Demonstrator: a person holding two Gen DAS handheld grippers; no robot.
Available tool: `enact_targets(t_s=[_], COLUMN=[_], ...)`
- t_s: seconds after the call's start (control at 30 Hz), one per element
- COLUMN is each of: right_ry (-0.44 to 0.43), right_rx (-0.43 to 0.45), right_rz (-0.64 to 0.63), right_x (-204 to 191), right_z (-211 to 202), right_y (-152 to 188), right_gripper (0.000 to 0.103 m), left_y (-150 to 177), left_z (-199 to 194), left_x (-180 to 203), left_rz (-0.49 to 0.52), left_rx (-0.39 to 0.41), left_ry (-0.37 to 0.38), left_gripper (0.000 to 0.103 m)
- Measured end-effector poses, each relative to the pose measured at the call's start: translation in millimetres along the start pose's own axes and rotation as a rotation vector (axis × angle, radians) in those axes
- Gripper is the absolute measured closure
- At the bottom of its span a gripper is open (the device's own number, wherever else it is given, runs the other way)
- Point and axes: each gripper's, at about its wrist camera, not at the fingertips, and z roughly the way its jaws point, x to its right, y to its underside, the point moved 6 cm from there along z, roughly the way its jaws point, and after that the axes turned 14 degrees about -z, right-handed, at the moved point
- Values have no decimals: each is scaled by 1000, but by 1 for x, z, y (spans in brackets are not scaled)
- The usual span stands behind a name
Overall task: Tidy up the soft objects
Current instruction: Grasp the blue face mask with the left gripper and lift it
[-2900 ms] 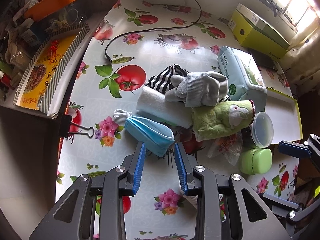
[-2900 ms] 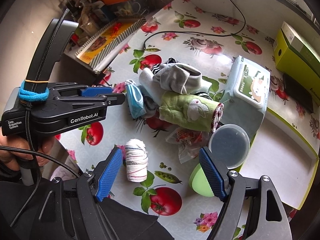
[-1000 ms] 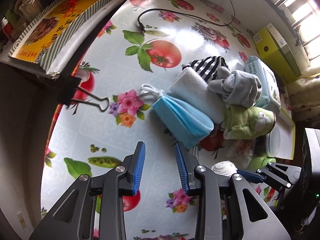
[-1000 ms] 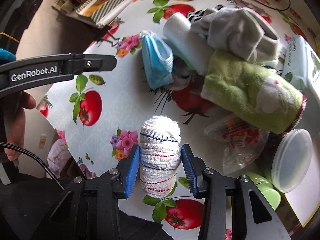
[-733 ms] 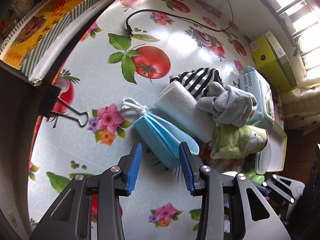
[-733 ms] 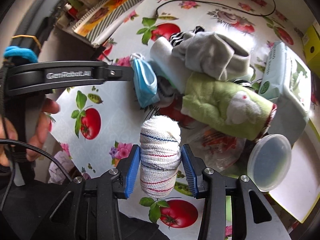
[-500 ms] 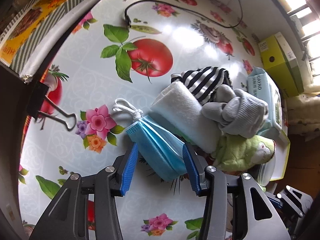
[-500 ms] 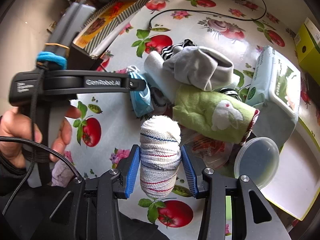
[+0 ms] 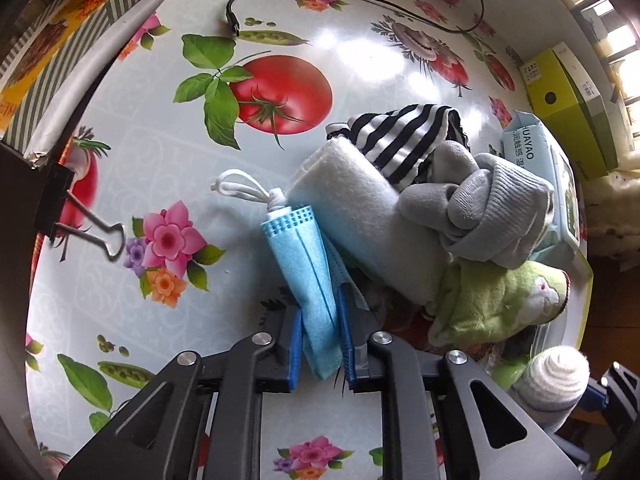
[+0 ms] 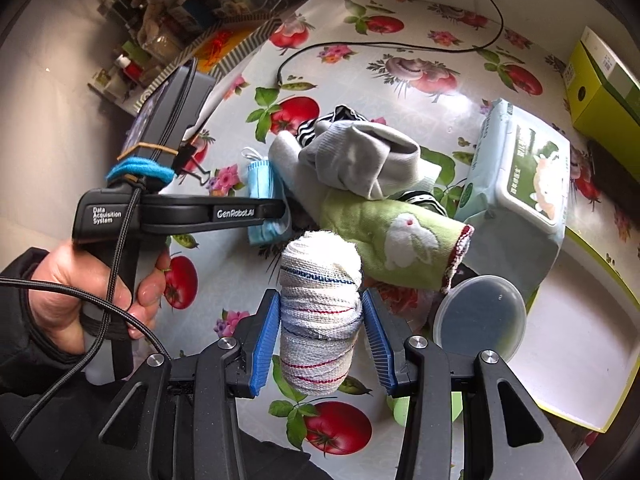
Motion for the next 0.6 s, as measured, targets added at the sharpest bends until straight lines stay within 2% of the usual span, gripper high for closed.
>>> enact_targets(t_s=[0.4,0.6], right_ry=[23,54], right_rx=[99,153], right_rz=[74,156], right_x=[26,55], right_z=[-36,-60], right_y=[11,31], right_gripper=[62,62], left_y=[12,20], left_z=[-59,-79], left_x=[9,47], left_rz=[70,152], left_rx=[85,109], left_ry=[38,65], left_gripper=[90,90])
